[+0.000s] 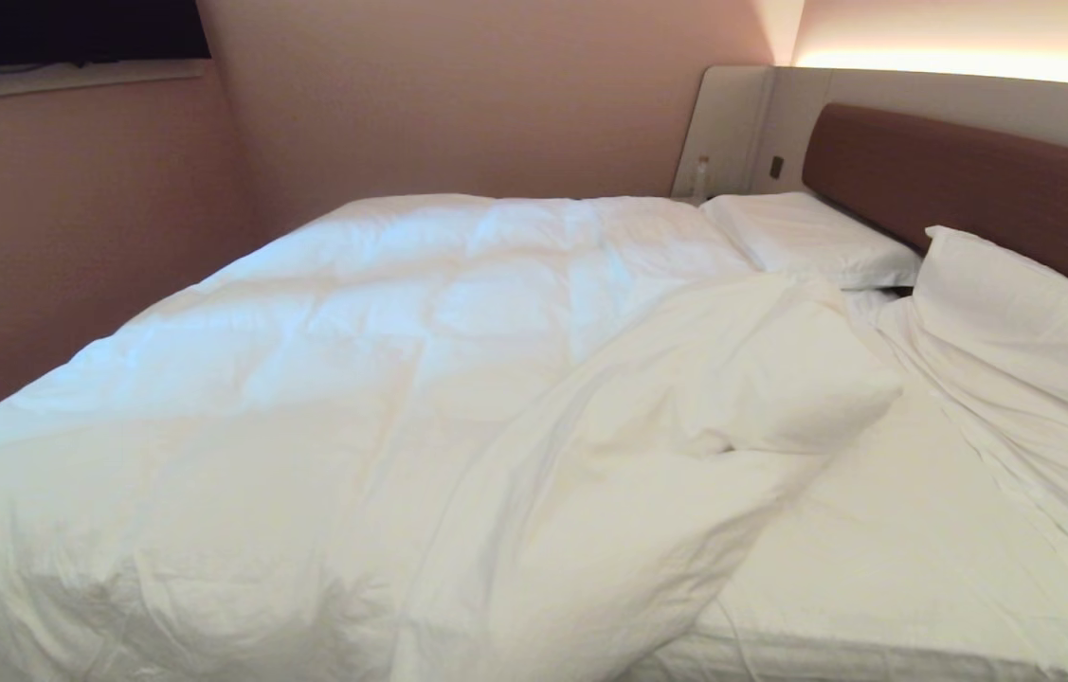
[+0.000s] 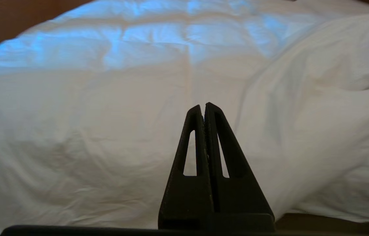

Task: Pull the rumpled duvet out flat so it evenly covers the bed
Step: Hold the folded corner of the quilt

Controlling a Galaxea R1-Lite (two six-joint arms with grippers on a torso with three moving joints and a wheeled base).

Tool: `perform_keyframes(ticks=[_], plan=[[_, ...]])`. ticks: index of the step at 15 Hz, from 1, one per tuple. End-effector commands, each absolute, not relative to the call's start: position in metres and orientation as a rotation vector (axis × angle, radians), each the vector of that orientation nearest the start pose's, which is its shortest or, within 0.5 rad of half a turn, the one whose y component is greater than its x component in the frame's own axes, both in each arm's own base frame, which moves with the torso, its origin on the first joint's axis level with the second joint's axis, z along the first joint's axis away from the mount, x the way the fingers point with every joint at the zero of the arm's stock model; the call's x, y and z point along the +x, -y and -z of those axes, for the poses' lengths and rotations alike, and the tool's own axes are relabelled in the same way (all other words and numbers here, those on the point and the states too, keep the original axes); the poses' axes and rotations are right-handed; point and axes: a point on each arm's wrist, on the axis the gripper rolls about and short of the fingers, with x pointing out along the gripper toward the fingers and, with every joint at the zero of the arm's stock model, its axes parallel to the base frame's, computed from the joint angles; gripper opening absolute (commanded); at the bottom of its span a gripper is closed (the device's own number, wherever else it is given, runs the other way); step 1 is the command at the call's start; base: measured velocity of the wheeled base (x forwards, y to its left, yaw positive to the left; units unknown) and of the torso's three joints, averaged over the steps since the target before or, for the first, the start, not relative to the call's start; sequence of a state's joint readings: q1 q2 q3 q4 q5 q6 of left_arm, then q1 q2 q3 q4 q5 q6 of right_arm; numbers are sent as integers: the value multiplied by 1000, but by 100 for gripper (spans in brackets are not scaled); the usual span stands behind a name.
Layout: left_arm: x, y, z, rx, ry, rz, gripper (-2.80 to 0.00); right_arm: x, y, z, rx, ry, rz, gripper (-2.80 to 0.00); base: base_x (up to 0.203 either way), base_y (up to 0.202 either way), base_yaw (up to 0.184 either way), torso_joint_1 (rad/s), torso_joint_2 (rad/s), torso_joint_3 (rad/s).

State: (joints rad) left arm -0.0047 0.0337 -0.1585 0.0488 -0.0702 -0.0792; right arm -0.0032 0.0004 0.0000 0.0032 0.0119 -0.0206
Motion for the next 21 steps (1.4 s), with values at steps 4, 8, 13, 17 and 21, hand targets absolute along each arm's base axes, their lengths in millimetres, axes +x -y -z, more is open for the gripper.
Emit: perform_keyframes(ticks=[4, 8, 13, 17, 21], plan=[[7, 5, -175, -298, -163, 218, -280, -23, 0, -75, -21, -2, -9, -280, 0, 0, 0, 0, 0, 0], [111, 13, -189, -494, -489, 370, -280, -23, 0, -75, -21, -3, -9, -280, 0, 0, 0, 0, 0, 0], [267, 29, -151, -690, -732, 552, -280, -23, 0, -75, -21, -2, -9, -280, 0, 0, 0, 0, 0, 0], [338, 55, -158, -857, -782, 838, -280, -23, 0, -75, -21, -1, -9, -280, 0, 0, 0, 0, 0, 0], [395, 79, -133, -920, -854, 888, -280, -23, 0, -75, -21, -3, -9, -280, 0, 0, 0, 0, 0, 0]])
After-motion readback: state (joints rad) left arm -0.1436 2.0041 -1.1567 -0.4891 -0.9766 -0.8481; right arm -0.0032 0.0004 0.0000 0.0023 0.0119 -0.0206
